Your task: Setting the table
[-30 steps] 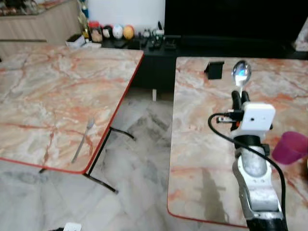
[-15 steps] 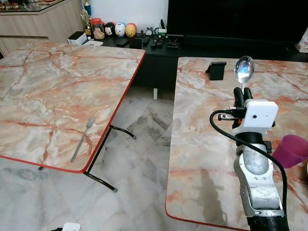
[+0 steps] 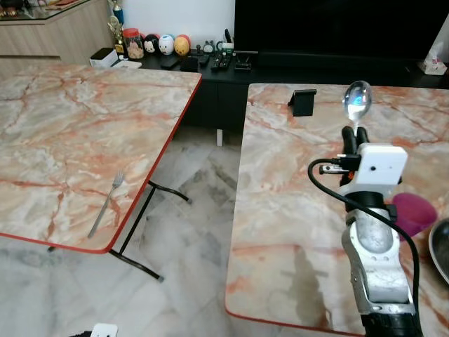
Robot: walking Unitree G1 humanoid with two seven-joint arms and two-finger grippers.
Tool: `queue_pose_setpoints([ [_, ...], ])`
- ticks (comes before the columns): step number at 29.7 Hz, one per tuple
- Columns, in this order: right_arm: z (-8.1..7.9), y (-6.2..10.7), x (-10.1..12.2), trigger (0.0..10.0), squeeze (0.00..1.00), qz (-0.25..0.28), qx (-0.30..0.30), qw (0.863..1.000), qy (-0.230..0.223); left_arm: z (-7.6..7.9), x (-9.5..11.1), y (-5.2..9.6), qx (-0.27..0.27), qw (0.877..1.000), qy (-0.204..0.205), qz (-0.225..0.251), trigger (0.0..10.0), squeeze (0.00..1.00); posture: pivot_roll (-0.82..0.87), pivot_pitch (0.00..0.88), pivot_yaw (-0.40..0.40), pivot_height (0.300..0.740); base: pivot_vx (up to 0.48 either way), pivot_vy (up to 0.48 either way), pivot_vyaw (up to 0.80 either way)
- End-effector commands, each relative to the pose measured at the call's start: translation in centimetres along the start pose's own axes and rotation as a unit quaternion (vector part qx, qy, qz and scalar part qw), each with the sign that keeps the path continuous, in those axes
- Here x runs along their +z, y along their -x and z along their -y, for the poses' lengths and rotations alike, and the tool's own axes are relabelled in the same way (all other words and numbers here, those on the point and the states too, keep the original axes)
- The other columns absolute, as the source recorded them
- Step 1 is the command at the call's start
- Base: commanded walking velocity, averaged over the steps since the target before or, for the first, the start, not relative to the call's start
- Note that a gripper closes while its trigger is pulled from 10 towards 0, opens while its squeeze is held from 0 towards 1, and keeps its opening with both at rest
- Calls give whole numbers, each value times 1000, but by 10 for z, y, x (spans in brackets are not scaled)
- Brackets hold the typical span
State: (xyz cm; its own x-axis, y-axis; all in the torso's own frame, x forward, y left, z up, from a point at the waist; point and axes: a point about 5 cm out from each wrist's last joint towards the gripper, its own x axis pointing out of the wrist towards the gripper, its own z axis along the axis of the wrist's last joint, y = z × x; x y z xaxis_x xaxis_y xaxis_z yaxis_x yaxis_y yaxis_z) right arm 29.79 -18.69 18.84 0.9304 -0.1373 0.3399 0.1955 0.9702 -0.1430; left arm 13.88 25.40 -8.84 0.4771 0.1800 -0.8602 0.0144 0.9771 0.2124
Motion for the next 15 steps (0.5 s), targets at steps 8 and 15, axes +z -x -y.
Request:
queue_pose_setpoints([
  [8,-2,-3,3,10000,0,5,5,1000,-3,2,-3,0,-5,1000,17,0,10000,0,24,0,-9,711,0,-470,0],
  [15,-3,-3,3,10000,0,5,6,1000,-4,2,-3,0,-6,1000,16,-1,10000,0,24,0,-10,711,0,-459,0],
])
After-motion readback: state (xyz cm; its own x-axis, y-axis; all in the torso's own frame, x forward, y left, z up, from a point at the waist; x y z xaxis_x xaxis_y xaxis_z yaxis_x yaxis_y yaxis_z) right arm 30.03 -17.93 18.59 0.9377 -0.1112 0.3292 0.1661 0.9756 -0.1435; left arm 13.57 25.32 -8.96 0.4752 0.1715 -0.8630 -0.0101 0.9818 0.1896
